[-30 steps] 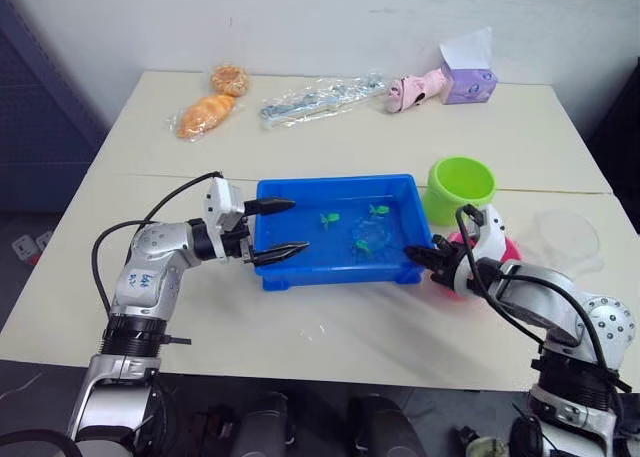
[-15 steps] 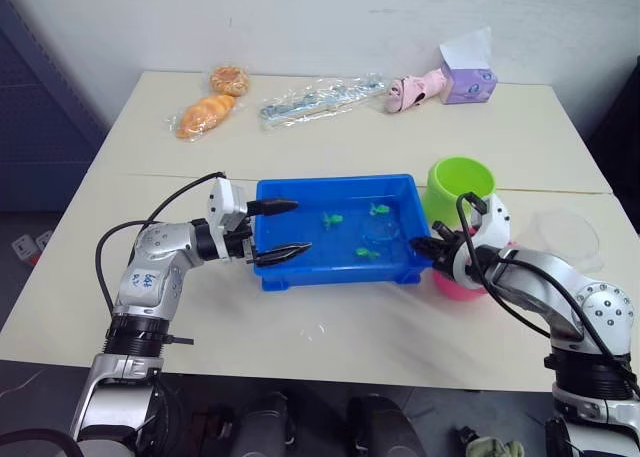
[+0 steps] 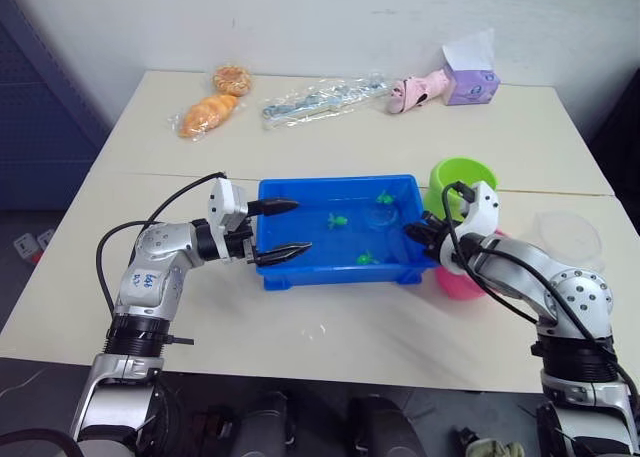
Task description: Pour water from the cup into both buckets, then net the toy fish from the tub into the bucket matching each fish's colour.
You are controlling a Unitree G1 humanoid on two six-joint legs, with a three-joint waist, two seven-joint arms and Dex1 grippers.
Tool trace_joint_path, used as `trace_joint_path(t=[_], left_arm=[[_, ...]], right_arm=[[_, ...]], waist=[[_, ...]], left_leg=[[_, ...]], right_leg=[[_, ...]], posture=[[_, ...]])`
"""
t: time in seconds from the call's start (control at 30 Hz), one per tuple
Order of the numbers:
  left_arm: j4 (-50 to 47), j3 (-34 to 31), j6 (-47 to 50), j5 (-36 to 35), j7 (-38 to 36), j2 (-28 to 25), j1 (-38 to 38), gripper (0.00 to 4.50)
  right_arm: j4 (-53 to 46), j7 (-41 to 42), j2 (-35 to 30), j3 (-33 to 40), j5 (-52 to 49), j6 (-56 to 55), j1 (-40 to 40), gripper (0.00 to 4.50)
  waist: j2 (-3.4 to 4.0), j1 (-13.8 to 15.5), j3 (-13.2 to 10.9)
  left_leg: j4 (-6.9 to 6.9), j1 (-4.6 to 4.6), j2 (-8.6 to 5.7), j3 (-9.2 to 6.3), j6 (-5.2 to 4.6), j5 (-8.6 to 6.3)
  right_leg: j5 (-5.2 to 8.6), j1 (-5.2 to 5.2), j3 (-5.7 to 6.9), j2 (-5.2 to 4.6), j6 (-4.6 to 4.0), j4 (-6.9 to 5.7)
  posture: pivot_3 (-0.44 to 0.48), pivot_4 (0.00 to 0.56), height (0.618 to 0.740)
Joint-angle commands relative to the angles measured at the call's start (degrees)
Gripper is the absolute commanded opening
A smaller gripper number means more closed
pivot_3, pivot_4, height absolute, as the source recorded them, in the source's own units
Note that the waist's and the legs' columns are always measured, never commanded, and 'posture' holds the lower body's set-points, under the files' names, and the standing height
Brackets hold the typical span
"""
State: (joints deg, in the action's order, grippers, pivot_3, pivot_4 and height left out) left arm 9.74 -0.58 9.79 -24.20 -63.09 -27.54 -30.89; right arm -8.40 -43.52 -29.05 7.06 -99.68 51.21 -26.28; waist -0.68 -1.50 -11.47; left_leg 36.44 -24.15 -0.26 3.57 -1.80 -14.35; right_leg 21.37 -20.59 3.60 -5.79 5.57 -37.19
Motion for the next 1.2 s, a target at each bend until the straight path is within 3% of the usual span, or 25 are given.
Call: trace_joint_path(t=[0.03,0.17,0.57,0.77,1.07,1.2], left_arm=[[-1.42,-0.34,-0.43,0.07,0.01,-0.37,-0.36,4.46],[-1.32,-0.35,-0.5,0.08,-0.04,-0.37,-0.43,4.46],[-0.69,-0.24,-1.02,0.21,-0.01,0.08,-0.78,4.46],[-0.4,-0.26,-1.47,0.34,0.14,0.29,-0.86,4.46],[-0.19,-0.58,-2.04,0.36,0.4,0.13,-0.93,4.46],[0.33,-0.54,-2.36,0.46,0.47,0.17,-1.34,4.46]], right_arm=[[-1.61,-3.03,-0.42,-0.4,-8.81,0.25,0.48,0.0],[-2.45,-6.75,1.11,0.09,-13.31,-0.98,1.15,0.0],[0.71,-11.7,-0.14,-0.2,-10.74,-4.87,-1.7,0.0],[1.56,-9.48,0.09,-0.57,-4.78,-4.69,-3.76,0.0],[0.84,0.84,-2.07,-1.68,7.56,0.33,-4.09,0.0],[0.75,-2.62,1.52,0.27,0.8,-0.74,-3.3,0.0]], waist=[[0.0,-0.04,0.0],[0.0,-0.05,0.0],[0.0,-0.13,0.0],[0.0,-0.04,0.0],[0.0,-0.02,0.0],[0.0,-0.13,0.0]], left_leg=[[-0.01,0.0,0.0,0.0,0.0,0.0],[-0.01,0.0,0.0,-0.02,0.0,0.0],[0.0,0.0,0.0,-0.01,0.0,0.0],[0.0,0.0,0.0,-0.01,0.01,0.01],[0.01,-0.01,0.0,-0.01,0.01,0.01],[0.02,0.0,0.0,-0.01,0.01,0.01]], right_leg=[[0.0,0.0,0.0,0.0,0.0,0.0],[0.0,0.0,0.01,0.0,0.0,0.0],[0.0,-0.01,0.01,0.01,0.0,0.0],[0.0,-0.02,0.01,0.0,0.0,-0.02],[0.0,-0.01,0.01,0.0,0.0,-0.02],[0.0,-0.01,0.01,0.01,0.0,-0.05]], posture=[[0.0,0.15,0.74],[0.0,0.15,0.74],[0.0,0.15,0.74],[0.0,0.15,0.74],[0.0,0.15,0.74],[0.0,0.15,0.74]])
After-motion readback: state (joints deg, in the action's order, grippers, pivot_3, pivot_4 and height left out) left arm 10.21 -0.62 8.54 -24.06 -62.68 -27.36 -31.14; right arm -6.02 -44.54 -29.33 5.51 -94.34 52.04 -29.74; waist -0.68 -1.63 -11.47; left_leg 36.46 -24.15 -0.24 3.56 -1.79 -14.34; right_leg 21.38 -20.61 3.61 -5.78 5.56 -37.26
